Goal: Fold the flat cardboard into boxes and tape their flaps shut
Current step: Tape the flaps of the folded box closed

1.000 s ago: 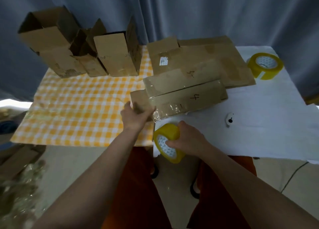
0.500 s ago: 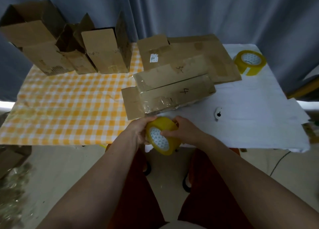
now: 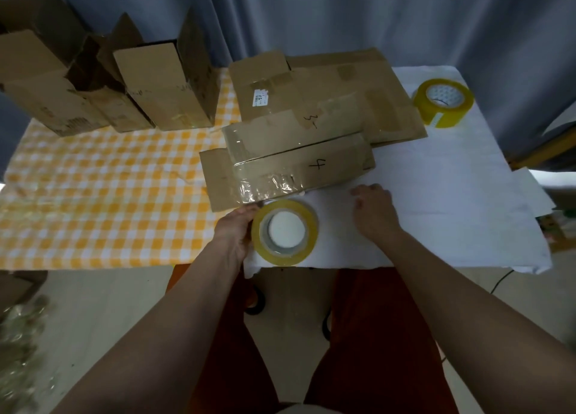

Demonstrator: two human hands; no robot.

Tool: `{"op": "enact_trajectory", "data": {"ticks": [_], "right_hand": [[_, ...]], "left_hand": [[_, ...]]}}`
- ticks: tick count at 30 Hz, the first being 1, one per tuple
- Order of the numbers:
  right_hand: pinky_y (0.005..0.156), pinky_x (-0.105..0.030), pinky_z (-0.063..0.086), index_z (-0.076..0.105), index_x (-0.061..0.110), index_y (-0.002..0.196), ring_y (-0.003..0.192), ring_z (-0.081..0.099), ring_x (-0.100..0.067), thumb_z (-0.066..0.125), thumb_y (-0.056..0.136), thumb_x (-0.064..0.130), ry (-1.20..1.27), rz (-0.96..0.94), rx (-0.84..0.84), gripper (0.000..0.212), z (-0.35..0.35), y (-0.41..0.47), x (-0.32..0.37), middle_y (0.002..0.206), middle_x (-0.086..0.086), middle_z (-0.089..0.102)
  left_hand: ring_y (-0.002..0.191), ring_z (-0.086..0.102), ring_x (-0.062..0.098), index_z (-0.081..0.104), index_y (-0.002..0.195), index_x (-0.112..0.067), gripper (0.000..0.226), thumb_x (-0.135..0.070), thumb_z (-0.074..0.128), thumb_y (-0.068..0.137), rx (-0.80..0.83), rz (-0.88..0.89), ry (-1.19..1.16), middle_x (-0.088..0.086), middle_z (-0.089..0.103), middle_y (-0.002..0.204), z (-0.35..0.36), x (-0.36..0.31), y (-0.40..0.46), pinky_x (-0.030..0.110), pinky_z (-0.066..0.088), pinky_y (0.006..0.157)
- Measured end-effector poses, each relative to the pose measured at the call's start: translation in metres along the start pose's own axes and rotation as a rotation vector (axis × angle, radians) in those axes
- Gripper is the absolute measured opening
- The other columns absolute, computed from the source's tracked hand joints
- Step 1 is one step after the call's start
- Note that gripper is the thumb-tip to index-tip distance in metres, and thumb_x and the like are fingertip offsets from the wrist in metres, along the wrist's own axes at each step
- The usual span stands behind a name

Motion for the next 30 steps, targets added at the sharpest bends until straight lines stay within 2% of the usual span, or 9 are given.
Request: {"op": "enact_trajectory", "data": {"ticks": [4, 7, 12, 16, 18, 21, 23, 26, 30], "right_hand": [[0.107, -0.044, 0.028, 0.035, 0.018, 0.142, 0.139, 0.016, -0.033, 0.041, 0.094, 0.008, -0.336, -0.015, 0.117, 0.050, -0.003, 0.016, -0.040, 0.155, -0.009, 0.017], [0.099, -0.042, 0.037, 0.042, 0.014, 0.139, 0.128, 0.029, -0.035, 0.044, 0.094, 0.005, -0.370, -0.105, 0.069, 0.046, -0.009, 0.022, -0.044, 0.146, -0.014, 0.030], [0.093, -0.036, 0.043, 0.052, 0.009, 0.127, 0.118, 0.037, -0.031, 0.049, 0.093, 0.003, -0.474, -0.214, 0.159, 0.034, -0.015, 0.027, -0.039, 0.133, -0.016, 0.037], [0.087, -0.031, 0.042, 0.058, 0.005, 0.119, 0.113, 0.045, -0.029, 0.051, 0.095, 0.009, -0.486, -0.170, 0.237, 0.025, -0.027, 0.025, -0.045, 0.126, -0.017, 0.046], [0.074, -0.027, 0.040, 0.065, 0.001, 0.106, 0.096, 0.056, -0.026, 0.063, 0.089, 0.012, -0.243, -0.100, 0.318, 0.021, -0.033, 0.021, -0.041, 0.108, -0.017, 0.059], [0.062, -0.017, 0.043, 0.068, 0.006, 0.089, 0.072, 0.060, -0.011, 0.069, 0.084, 0.014, 0.410, -0.071, 0.396, 0.010, -0.027, 0.001, -0.008, 0.080, -0.002, 0.065], [0.065, -0.009, 0.047, 0.068, 0.018, 0.091, 0.076, 0.064, 0.002, 0.068, 0.085, 0.015, 0.694, -0.029, 0.501, 0.007, -0.006, -0.012, 0.016, 0.082, 0.010, 0.070], [0.087, -0.024, 0.051, 0.064, 0.011, 0.107, 0.096, 0.064, -0.012, 0.064, 0.087, 0.013, 0.952, 0.101, 0.604, 0.021, 0.031, -0.018, 0.038, 0.103, -0.003, 0.069], [0.080, -0.028, 0.053, 0.060, 0.001, 0.117, 0.091, 0.065, -0.018, 0.065, 0.083, 0.015, 1.100, 0.169, 0.570, 0.037, 0.046, -0.021, 0.047, 0.102, -0.009, 0.069]], "left_hand": [[0.089, 0.060, 0.032, 0.062, 0.102, 0.011, 0.019, 0.013, 0.057, 0.084, -0.077, 0.015, -0.005, 0.026, 0.062, 0.112, 0.001, 0.000, 0.003, 0.046, 0.049, 0.097], [0.101, 0.061, 0.034, 0.054, 0.120, 0.017, 0.035, 0.015, 0.054, 0.085, -0.122, 0.004, -0.002, 0.028, 0.060, 0.122, 0.001, 0.001, 0.007, 0.047, 0.047, 0.101], [0.100, 0.063, 0.033, 0.065, 0.101, 0.010, 0.021, 0.015, 0.054, 0.084, -0.137, 0.002, 0.040, 0.023, 0.065, 0.114, 0.005, -0.002, 0.002, 0.041, 0.052, 0.094], [0.104, 0.063, 0.035, 0.064, 0.105, 0.012, 0.027, 0.019, 0.051, 0.082, -0.118, -0.015, 0.042, 0.023, 0.065, 0.116, 0.007, -0.004, 0.002, 0.042, 0.051, 0.095], [0.100, 0.063, 0.034, 0.065, 0.104, 0.012, 0.028, 0.019, 0.053, 0.080, -0.117, -0.013, 0.049, 0.023, 0.065, 0.116, 0.006, -0.005, 0.001, 0.044, 0.051, 0.096], [0.098, 0.064, 0.035, 0.067, 0.100, 0.009, 0.027, 0.017, 0.059, 0.076, -0.114, -0.013, 0.043, 0.023, 0.066, 0.114, 0.004, -0.003, -0.001, 0.045, 0.052, 0.094], [0.089, 0.065, 0.033, 0.070, 0.098, 0.005, 0.026, 0.011, 0.063, 0.074, -0.132, -0.030, 0.050, 0.020, 0.068, 0.107, 0.001, -0.003, -0.003, 0.040, 0.055, 0.086], [0.078, 0.062, 0.027, 0.068, 0.103, 0.001, 0.037, -0.008, 0.076, 0.069, -0.189, -0.060, 0.052, 0.015, 0.068, 0.095, -0.001, -0.003, -0.009, 0.040, 0.056, 0.082], [0.085, 0.068, 0.030, 0.064, 0.110, -0.002, 0.055, -0.027, 0.085, 0.066, -0.188, -0.065, 0.078, 0.014, 0.069, 0.100, 0.000, 0.009, -0.023, 0.038, 0.059, 0.074]]}}
Point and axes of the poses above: each hand's wrist, its own y-axis towards the middle knuckle, its own z-axis out of the palm, x = y × z, the point moved 4 cm from there along y, towards the middle knuckle
